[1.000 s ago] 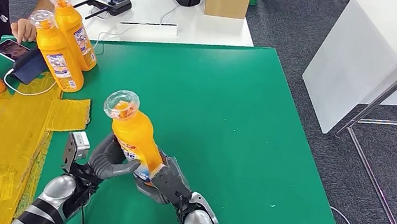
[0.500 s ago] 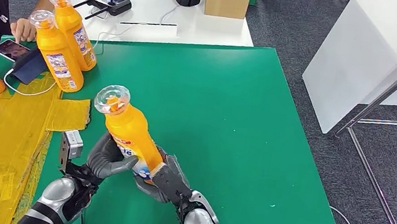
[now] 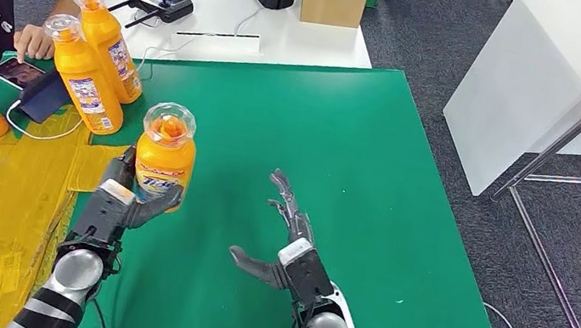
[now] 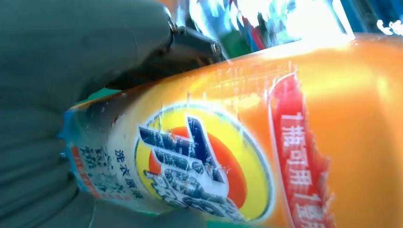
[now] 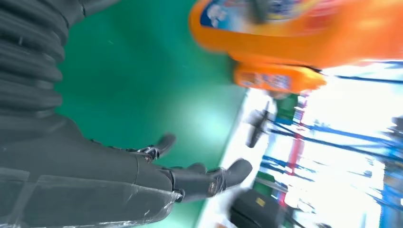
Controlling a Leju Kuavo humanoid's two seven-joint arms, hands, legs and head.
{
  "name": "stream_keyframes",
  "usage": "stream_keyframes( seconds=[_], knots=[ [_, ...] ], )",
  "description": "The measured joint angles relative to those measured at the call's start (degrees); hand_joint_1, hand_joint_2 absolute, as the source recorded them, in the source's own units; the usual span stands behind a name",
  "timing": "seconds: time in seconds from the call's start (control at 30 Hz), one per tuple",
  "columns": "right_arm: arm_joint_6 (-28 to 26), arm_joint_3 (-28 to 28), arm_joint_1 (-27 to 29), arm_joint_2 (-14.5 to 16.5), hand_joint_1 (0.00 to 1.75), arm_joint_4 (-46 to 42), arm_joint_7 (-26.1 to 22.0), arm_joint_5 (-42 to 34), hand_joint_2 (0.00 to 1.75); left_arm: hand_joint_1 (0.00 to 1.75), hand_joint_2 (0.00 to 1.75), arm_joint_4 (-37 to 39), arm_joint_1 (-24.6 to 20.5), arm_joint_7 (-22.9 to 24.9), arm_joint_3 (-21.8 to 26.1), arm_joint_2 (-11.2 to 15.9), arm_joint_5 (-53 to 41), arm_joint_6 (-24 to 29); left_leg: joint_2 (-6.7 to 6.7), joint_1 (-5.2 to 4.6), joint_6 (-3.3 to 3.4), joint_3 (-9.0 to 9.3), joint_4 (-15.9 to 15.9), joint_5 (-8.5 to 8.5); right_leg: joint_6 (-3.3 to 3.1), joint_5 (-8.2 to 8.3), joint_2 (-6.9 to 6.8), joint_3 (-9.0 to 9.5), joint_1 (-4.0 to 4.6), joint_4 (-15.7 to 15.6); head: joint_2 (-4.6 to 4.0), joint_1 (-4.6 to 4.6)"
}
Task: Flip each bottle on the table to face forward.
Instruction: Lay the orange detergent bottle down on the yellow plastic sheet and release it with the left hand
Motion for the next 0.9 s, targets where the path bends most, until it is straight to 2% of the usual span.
stream_keyframes(
  seconds=[0.13, 0.27, 0.33, 0.37, 0.53, 0.67, 0.83, 0.9],
  knots=[
    [0.58, -1.48, 2.24, -1.64, 0.00, -6.45, -0.73, -0.85, 1.75, 1.75, 1.75, -0.02, -0.01, 3.11, 1.89, 1.01, -11.44, 8.50, 0.00, 0.01, 0.00, 0.00, 0.00, 0.00, 0.00, 0.00, 0.01, -0.01, 0.01, 0.00, 0.00, -0.01],
    [1.37, -3.43, 5.31, -3.72, 0.00, -12.92, -2.76, -3.73, 1.75, 1.75, 1.75, 0.07, 0.32, 12.77, 5.24, 3.14, -39.16, 18.35, 0.00, 0.02, 0.00, -0.01, -0.01, 0.00, -0.01, 0.00, 0.01, 0.00, 0.01, 0.01, 0.00, 0.01],
    [2.09, -5.08, 7.41, -5.27, 0.00, -16.61, -3.72, -5.84, 1.75, 1.75, 1.75, 0.37, 0.79, 16.97, 8.07, 5.32, -51.78, 19.63, 0.03, 0.02, -0.01, -0.01, -0.01, -0.01, -0.01, -0.01, 0.02, -0.03, 0.01, 0.01, 0.00, 0.00],
    [2.51, -6.05, 8.40, -6.02, 0.00, -18.35, -4.04, -6.89, 1.75, 1.75, 1.75, 0.71, 1.00, 18.10, 9.62, 6.53, -55.28, 19.77, 0.05, 0.02, -0.01, -0.02, -0.01, -0.01, -0.01, -0.01, 0.03, -0.05, 0.01, 0.01, 0.00, 0.00],
    [3.75, -9.56, 11.24, -8.25, 0.00, -23.74, -4.41, -9.13, 1.75, 1.75, 1.75, 2.47, 1.37, 19.00, 14.54, 10.57, -57.60, 19.91, 0.01, 0.02, -0.01, -0.04, -0.01, 0.00, -0.02, -0.02, 0.01, -0.07, 0.01, 0.01, 0.00, -0.01],
    [3.79, -10.87, 12.22, -8.86, 0.00, -25.57, -4.43, -9.73, 1.75, 1.75, 1.75, 3.69, 1.47, 21.37, 15.59, 12.16, -61.48, 19.95, 0.02, 0.02, -0.01, -0.04, -0.01, 0.00, -0.02, -0.01, 0.01, -0.04, 0.00, 0.01, 0.01, 0.01],
    [4.29, -13.66, 14.14, -9.67, 0.00, -26.98, -4.43, -11.28, 1.75, 1.75, 1.75, 6.72, 1.90, 26.37, 16.03, 16.11, -62.97, 19.98, 0.03, 0.02, -0.01, -0.04, -0.01, 0.00, -0.02, -0.02, 0.03, -0.08, 0.01, 0.01, 0.00, -0.01],
    [4.33, -14.69, 14.66, -9.75, 0.00, -27.23, -4.43, -11.48, 1.75, 1.70, 1.75, 8.54, 1.93, 26.28, 16.02, 17.20, -62.44, 19.77, 0.02, 0.02, -0.01, -0.04, -0.01, 0.00, -0.03, -0.03, 0.01, -0.08, 0.02, 0.01, 0.00, -0.01]
  ],
)
